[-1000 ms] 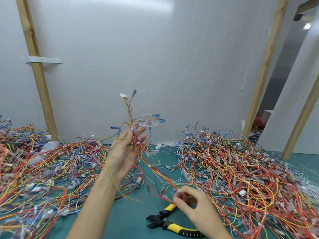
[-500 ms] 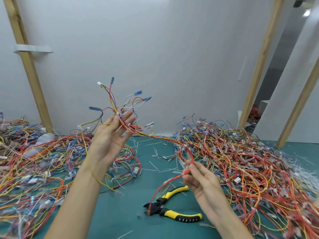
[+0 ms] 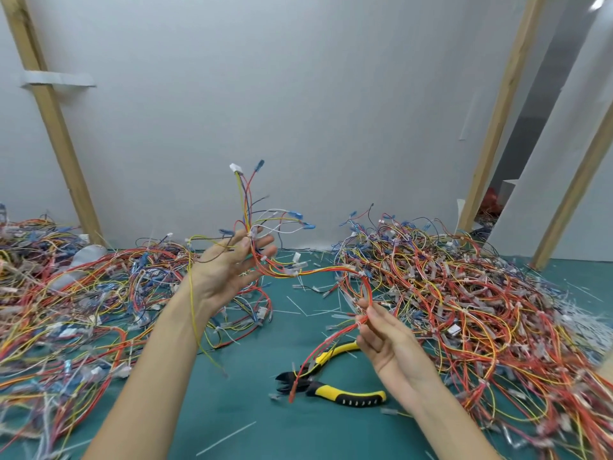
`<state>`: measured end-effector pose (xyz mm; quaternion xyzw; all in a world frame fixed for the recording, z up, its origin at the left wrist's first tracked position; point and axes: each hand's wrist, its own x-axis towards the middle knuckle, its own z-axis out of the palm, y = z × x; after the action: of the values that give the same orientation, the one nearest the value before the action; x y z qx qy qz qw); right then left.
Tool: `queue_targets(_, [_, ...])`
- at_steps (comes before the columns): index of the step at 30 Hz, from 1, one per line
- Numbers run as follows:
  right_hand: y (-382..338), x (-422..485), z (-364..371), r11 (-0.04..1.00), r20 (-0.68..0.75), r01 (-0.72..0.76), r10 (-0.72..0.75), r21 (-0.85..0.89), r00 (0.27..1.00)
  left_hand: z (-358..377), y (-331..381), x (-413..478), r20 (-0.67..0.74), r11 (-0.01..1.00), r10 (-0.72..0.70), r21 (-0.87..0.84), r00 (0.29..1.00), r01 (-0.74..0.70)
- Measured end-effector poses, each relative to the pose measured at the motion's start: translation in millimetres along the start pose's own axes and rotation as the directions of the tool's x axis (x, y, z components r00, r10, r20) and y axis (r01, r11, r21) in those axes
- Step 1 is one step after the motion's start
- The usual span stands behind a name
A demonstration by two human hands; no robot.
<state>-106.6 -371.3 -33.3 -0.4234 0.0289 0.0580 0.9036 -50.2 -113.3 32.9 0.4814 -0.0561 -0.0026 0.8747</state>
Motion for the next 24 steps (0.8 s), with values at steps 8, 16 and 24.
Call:
queue_targets(8, [0.2,0.9,-2.6,0.999,-0.029,-0.014,0.013,-0.039,0.999,2.7,-2.3,0.8,-0.032,0.996,0.024,0.083,0.999,-0.022])
queue_targets(16, [1.0,0.3,-3.0,0.998,-0.062,-0.030,0.027,-0.051,0.998,4.1,-3.6,0.8,-0.062,0.985,0.075,0.160,0.995,-0.064])
queue_targets(24, [0.7,-1.0,-3.2,0.994,-0.108,-0.047,0.036,-0.099,0.994,2.9,-8.7,2.1,-0.044,0.986,0.058,0.157,0.997,-0.050])
